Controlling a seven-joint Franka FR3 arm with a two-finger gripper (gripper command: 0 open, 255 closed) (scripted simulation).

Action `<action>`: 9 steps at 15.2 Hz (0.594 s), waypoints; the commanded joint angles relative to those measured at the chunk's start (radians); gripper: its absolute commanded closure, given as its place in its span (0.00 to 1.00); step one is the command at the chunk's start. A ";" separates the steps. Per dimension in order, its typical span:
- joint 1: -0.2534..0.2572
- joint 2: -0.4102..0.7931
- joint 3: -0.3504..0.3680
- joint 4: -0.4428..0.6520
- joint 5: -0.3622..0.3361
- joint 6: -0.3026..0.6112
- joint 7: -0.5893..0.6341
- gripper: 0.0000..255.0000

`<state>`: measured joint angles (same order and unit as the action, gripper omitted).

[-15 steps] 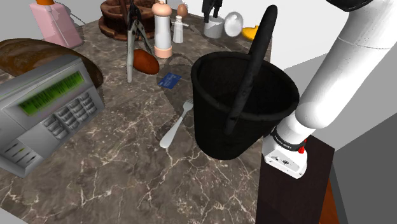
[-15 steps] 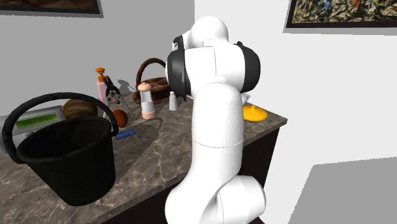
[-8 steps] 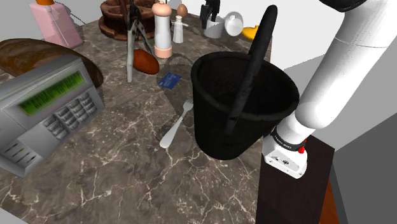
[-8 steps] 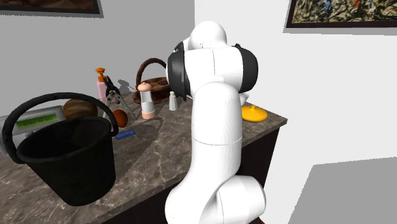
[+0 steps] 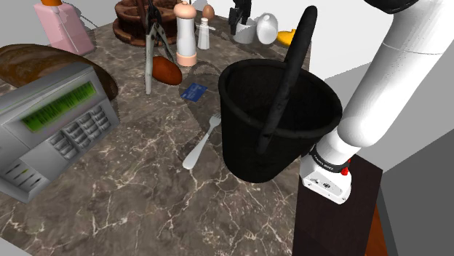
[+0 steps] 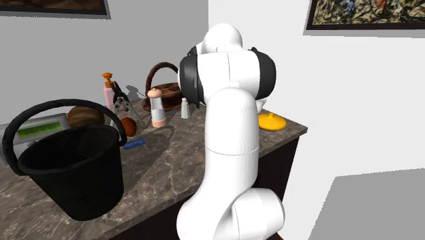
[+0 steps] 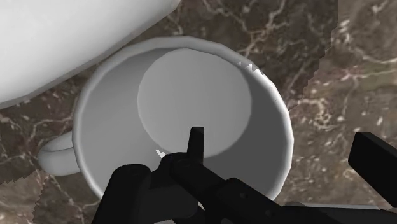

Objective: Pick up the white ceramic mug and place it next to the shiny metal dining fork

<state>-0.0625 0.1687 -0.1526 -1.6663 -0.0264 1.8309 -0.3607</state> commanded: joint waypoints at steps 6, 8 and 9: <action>0.000 0.000 0.000 0.000 0.000 0.000 0.000 1.00; 0.000 0.000 0.000 0.001 0.000 -0.001 0.000 1.00; 0.000 0.000 0.000 0.001 0.000 -0.001 0.000 1.00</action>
<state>-0.0628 0.1685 -0.1530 -1.6650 -0.0266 1.8301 -0.3607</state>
